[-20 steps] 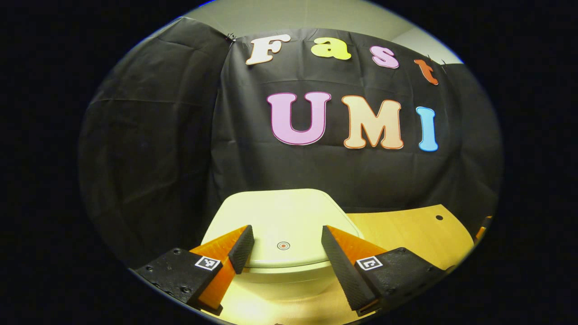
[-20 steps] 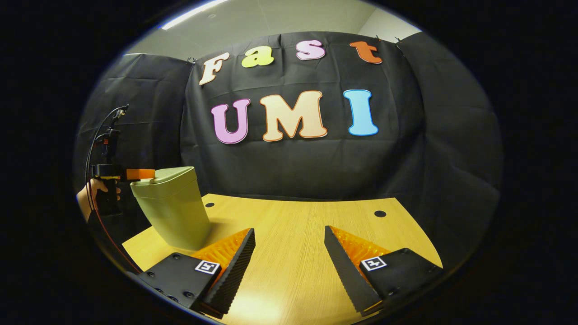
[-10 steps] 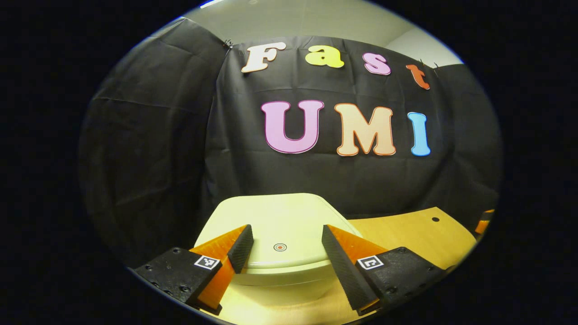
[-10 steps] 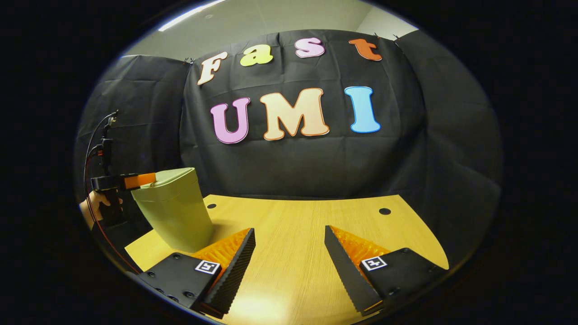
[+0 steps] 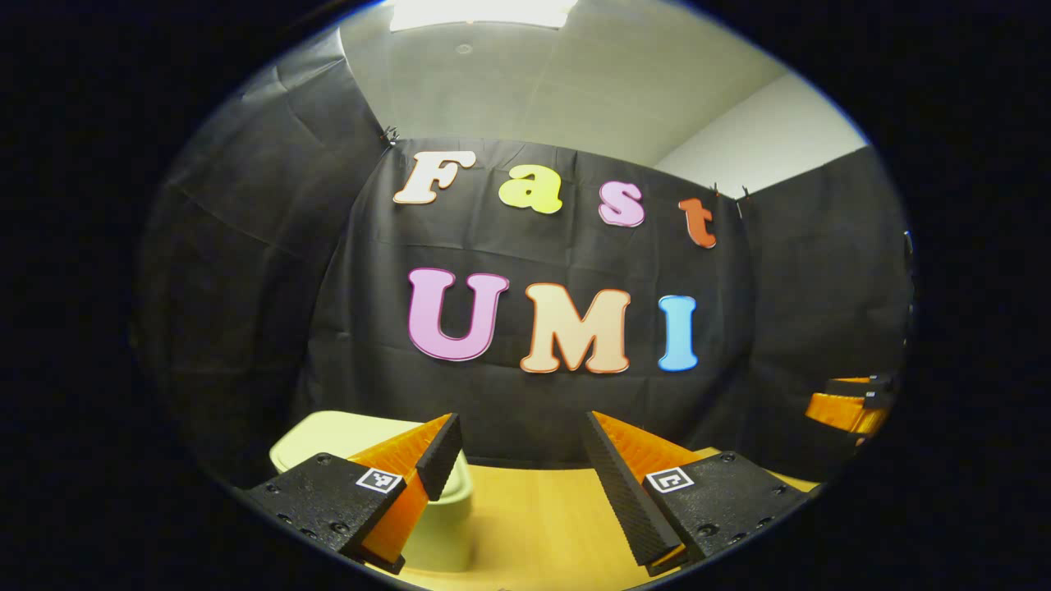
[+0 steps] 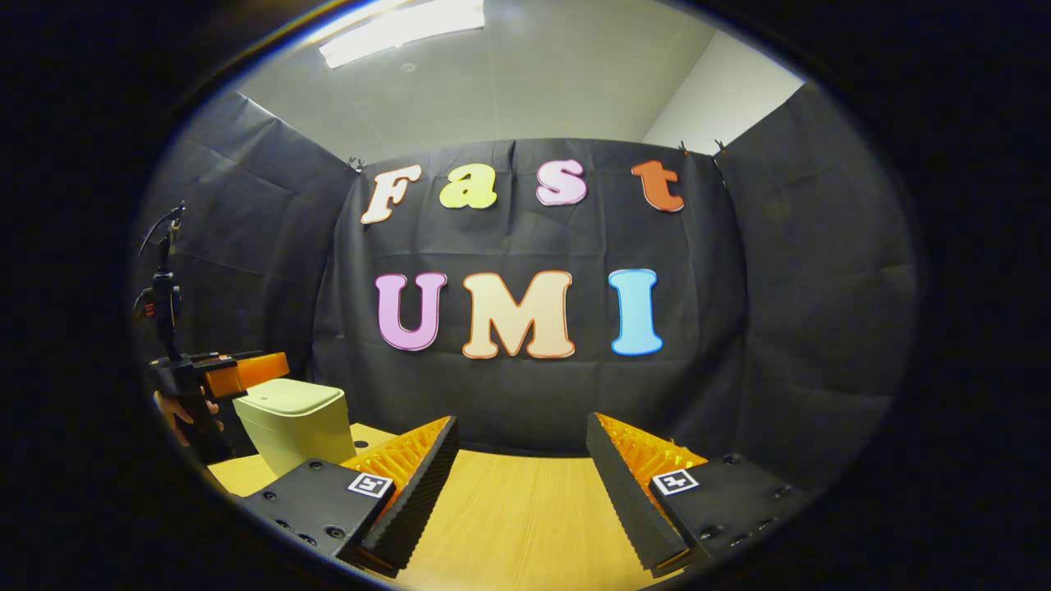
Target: Press the lid of the desktop garbage bin to open it, pick up the crumpled paper on the desktop and throw it into the bin, then pick up the pop can on the desktop and drop it into the bin, and finally close the garbage bin lid.
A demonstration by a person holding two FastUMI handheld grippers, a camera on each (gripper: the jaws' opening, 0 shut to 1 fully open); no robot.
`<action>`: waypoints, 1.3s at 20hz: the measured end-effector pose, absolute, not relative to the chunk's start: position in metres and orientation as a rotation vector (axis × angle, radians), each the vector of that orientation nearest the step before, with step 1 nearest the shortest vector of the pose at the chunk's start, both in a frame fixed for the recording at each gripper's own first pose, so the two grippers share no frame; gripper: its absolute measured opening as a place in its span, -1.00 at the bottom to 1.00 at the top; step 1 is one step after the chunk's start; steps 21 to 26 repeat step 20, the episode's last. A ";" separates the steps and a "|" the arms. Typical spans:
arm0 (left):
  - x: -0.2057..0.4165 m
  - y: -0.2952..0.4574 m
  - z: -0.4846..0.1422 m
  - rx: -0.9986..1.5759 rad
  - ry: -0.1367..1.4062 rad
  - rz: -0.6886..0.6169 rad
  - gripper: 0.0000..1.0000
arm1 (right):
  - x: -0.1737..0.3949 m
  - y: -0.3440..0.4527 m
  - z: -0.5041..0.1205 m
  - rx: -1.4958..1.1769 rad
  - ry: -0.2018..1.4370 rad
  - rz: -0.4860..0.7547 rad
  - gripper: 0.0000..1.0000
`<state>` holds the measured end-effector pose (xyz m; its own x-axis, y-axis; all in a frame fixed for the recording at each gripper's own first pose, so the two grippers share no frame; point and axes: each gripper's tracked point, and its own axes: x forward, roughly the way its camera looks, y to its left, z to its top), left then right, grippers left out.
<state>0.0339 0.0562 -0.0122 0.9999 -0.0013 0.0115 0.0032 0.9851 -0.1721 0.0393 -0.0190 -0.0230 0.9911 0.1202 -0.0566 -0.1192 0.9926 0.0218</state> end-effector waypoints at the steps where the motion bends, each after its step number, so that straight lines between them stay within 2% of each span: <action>1: 0.029 0.034 -0.008 -0.196 -0.016 -0.006 0.82 | 0.031 -0.028 -0.020 0.031 0.051 0.144 1.00; 5: 0.008 -0.049 0.015 -0.159 -0.063 -0.042 0.80 | 0.000 -0.081 -0.021 0.046 0.033 0.182 0.96; 8: -0.002 -0.105 0.029 -0.088 -0.065 -0.126 0.82 | -0.018 -0.105 -0.017 0.061 0.030 0.183 0.97; 11: -0.009 -0.133 0.042 -0.076 -0.084 -0.190 0.89 | -0.023 -0.118 -0.006 0.102 0.001 0.157 0.96; 12: -0.010 -0.140 0.042 -0.084 -0.080 -0.213 0.84 | -0.023 -0.120 -0.006 0.117 0.002 0.145 0.96; 13: -0.011 -0.144 0.042 -0.088 -0.074 -0.232 0.89 | -0.025 -0.120 -0.004 0.134 0.002 0.138 0.96; 14: -0.013 -0.144 0.045 -0.085 -0.081 -0.239 0.84 | -0.027 -0.117 -0.001 0.144 -0.003 0.138 0.96; 26: -0.019 -0.127 0.037 -0.076 -0.069 -0.223 0.84 | -0.032 -0.109 0.001 0.134 -0.014 0.113 0.94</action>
